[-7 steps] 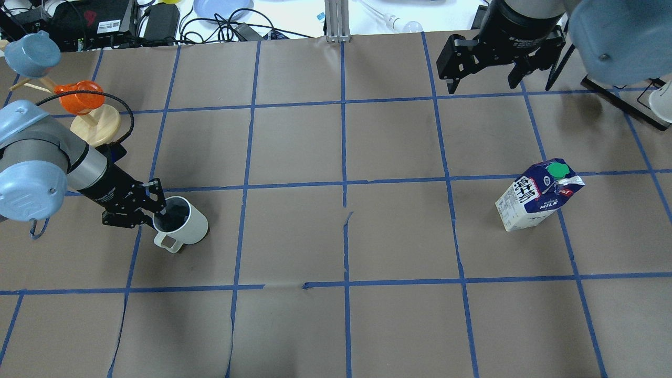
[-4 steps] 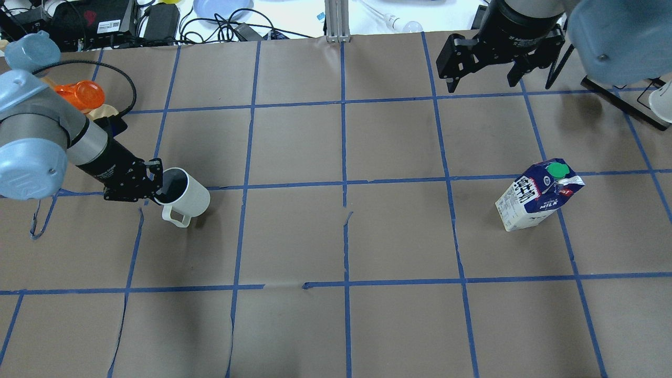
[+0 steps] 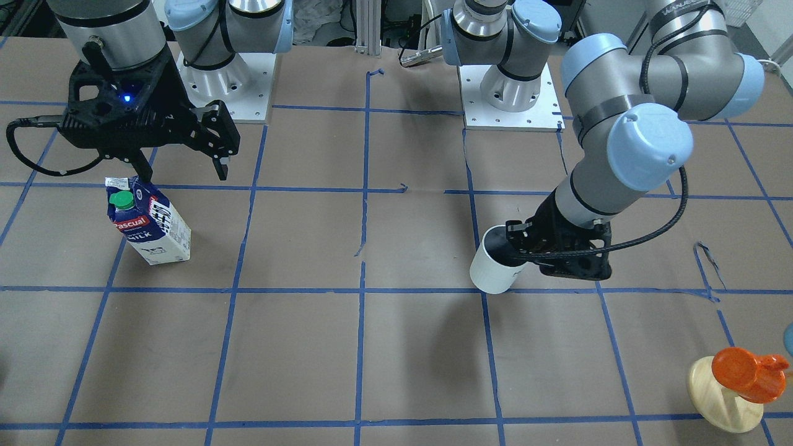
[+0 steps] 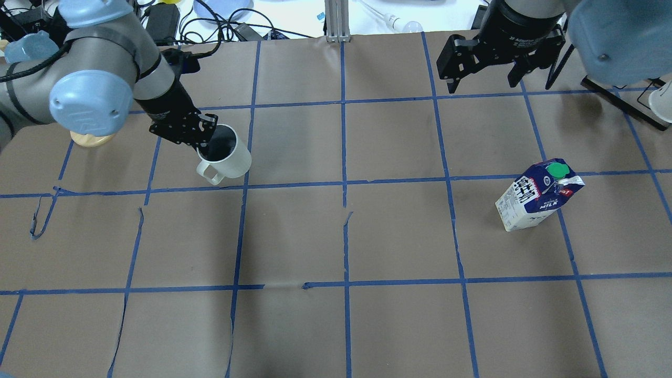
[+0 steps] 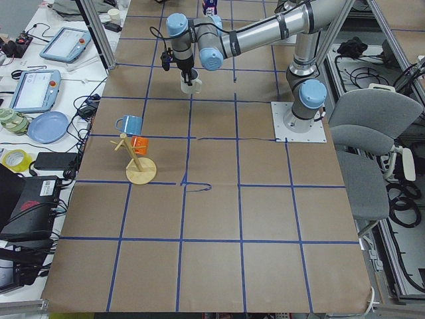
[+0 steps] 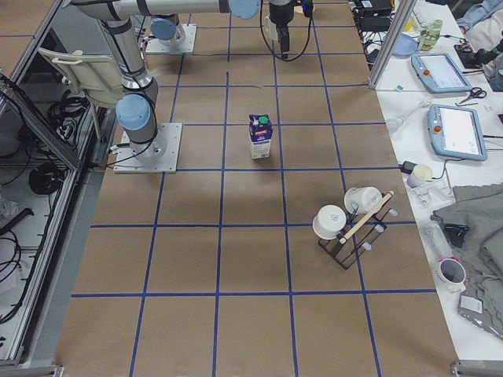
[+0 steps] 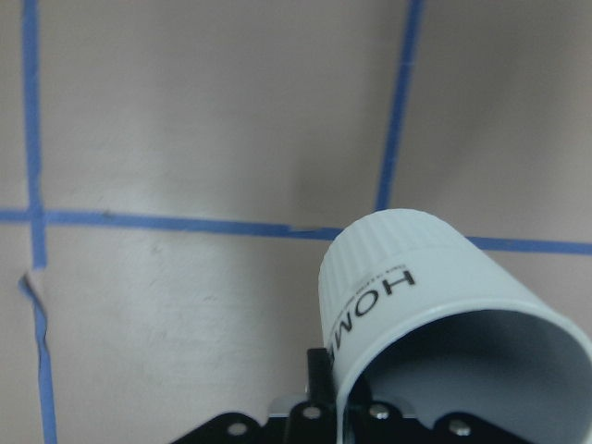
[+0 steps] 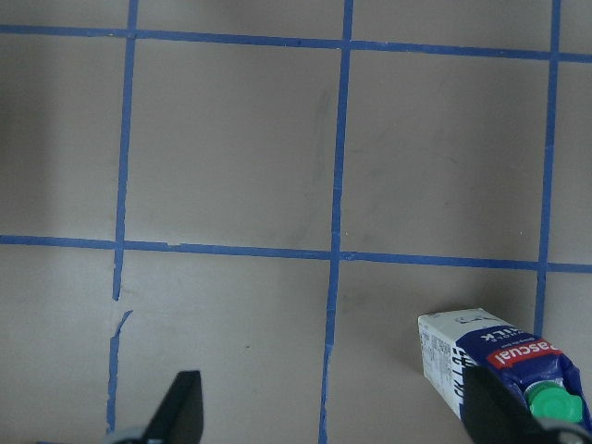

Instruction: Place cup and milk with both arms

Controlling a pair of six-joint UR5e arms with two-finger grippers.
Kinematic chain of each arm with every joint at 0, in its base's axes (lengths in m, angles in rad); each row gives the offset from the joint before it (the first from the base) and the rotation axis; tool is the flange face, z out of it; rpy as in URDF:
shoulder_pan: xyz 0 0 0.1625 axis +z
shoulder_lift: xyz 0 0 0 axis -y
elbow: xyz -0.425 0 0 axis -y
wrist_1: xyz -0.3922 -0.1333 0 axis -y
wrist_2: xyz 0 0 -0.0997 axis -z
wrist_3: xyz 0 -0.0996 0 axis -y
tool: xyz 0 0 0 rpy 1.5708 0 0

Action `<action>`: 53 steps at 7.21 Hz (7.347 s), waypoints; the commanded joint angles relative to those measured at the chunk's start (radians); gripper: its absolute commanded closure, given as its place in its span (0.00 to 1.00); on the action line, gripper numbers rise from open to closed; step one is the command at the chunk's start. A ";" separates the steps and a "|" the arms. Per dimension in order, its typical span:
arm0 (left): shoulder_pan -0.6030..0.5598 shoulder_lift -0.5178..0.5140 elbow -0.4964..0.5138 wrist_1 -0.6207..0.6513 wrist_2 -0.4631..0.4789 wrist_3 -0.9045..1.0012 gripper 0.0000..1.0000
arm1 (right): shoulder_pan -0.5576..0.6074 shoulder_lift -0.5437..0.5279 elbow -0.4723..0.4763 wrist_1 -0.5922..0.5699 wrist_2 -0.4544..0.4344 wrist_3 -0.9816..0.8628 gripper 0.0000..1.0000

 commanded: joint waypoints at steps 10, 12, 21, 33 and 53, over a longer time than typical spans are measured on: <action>-0.322 -0.218 0.029 0.334 0.002 0.370 1.00 | 0.000 0.000 0.000 -0.002 -0.023 -0.045 0.00; -0.345 -0.226 0.047 0.319 0.003 0.361 0.76 | 0.000 0.000 0.000 0.001 -0.024 -0.045 0.00; -0.070 0.059 0.207 -0.223 0.125 -0.021 0.00 | -0.344 0.015 0.251 -0.058 -0.012 -0.476 0.00; 0.026 0.223 0.075 -0.270 0.138 -0.116 0.00 | -0.203 0.061 0.243 -0.135 0.057 -0.225 0.63; 0.030 0.240 0.084 -0.172 0.070 -0.131 0.00 | 0.097 -0.014 -0.026 0.055 -0.013 0.163 0.00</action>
